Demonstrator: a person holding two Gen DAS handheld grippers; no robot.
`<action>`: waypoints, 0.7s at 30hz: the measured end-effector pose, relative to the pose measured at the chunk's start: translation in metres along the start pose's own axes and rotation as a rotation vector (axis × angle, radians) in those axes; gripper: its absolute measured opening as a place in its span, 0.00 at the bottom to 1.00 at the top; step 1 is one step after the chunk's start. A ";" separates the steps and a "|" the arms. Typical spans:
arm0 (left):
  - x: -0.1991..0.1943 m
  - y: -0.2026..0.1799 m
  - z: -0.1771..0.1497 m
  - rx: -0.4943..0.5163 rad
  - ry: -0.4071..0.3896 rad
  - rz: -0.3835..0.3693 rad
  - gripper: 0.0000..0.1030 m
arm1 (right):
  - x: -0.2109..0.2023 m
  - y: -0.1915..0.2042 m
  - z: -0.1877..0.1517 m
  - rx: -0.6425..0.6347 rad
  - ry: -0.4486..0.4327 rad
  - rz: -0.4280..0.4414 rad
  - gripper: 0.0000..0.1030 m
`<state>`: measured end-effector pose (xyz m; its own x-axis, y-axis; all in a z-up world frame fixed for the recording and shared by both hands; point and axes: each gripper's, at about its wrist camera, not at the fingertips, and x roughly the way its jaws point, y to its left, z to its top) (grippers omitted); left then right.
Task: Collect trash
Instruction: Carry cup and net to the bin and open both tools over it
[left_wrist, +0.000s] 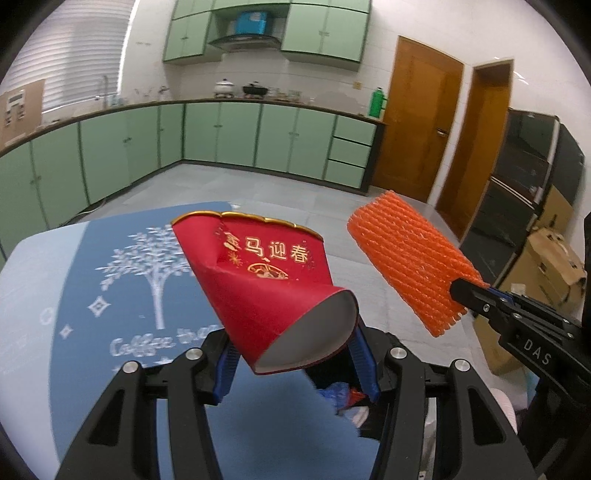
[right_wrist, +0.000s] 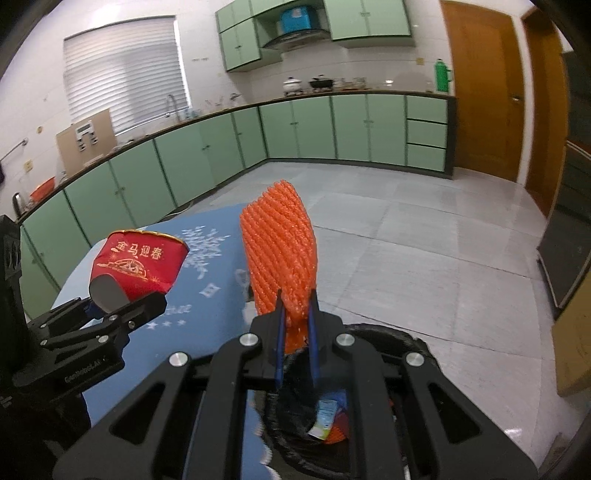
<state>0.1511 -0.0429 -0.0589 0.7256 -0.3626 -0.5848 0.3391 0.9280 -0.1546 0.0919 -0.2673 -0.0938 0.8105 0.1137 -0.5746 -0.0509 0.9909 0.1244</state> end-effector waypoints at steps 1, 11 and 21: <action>0.003 -0.006 0.000 0.010 0.001 -0.011 0.51 | -0.002 -0.005 -0.002 0.006 -0.001 -0.010 0.09; 0.028 -0.050 -0.005 0.084 0.033 -0.091 0.51 | -0.015 -0.036 -0.019 0.063 -0.003 -0.086 0.09; 0.053 -0.083 -0.010 0.123 0.069 -0.134 0.52 | -0.017 -0.060 -0.034 0.106 0.016 -0.135 0.09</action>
<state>0.1555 -0.1384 -0.0852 0.6279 -0.4717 -0.6190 0.5039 0.8526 -0.1385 0.0612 -0.3265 -0.1195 0.7966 -0.0176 -0.6042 0.1202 0.9842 0.1299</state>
